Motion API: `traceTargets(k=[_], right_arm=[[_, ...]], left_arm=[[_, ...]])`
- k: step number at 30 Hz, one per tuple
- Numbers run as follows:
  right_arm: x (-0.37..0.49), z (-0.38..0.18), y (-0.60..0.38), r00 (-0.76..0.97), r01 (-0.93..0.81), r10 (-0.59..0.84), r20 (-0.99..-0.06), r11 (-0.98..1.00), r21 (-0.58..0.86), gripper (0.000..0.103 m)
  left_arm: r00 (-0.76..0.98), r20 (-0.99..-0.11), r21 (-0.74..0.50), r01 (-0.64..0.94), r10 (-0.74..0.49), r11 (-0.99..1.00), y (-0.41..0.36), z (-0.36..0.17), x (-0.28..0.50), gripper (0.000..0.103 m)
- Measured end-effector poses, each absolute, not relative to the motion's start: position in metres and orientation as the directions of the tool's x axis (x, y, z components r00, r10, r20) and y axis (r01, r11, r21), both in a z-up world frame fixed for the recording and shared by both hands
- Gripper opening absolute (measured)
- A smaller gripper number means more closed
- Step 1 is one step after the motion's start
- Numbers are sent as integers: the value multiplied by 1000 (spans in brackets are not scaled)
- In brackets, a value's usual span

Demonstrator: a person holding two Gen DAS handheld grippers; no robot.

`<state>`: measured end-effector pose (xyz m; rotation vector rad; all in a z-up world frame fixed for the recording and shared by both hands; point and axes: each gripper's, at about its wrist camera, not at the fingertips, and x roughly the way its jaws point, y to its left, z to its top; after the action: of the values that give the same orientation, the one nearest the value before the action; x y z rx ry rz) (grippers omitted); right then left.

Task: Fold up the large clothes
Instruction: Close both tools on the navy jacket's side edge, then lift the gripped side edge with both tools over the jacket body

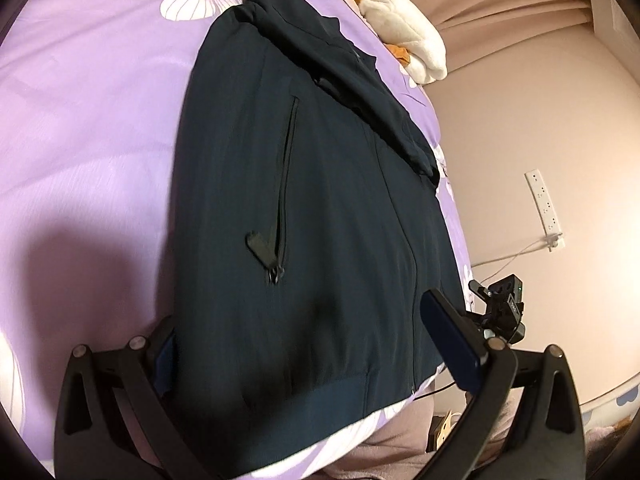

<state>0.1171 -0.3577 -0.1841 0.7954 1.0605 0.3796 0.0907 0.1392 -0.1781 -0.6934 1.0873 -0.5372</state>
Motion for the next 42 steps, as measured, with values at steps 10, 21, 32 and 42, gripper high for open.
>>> traceTargets(k=[10, 21, 32, 42], right_arm=[[130, -186, -351, 443, 75, 626, -642, 687, 722, 90], [136, -185, -344, 478, 57, 568, -671, 741, 669, 74], [129, -189, -351, 488, 112, 484, -726, 790, 603, 28], [125, -169, -343, 548, 82, 474, -689, 790, 608, 17]], left_arm=[[364, -622, -733, 40, -693, 679, 136, -184, 98, 102], [369, -631, -729, 19, -683, 684, 136, -186, 103, 98], [380, -708, -670, -93, -596, 737, 151, -194, 103, 42], [406, -678, -707, -132, -613, 695, 160, -191, 100, 8]])
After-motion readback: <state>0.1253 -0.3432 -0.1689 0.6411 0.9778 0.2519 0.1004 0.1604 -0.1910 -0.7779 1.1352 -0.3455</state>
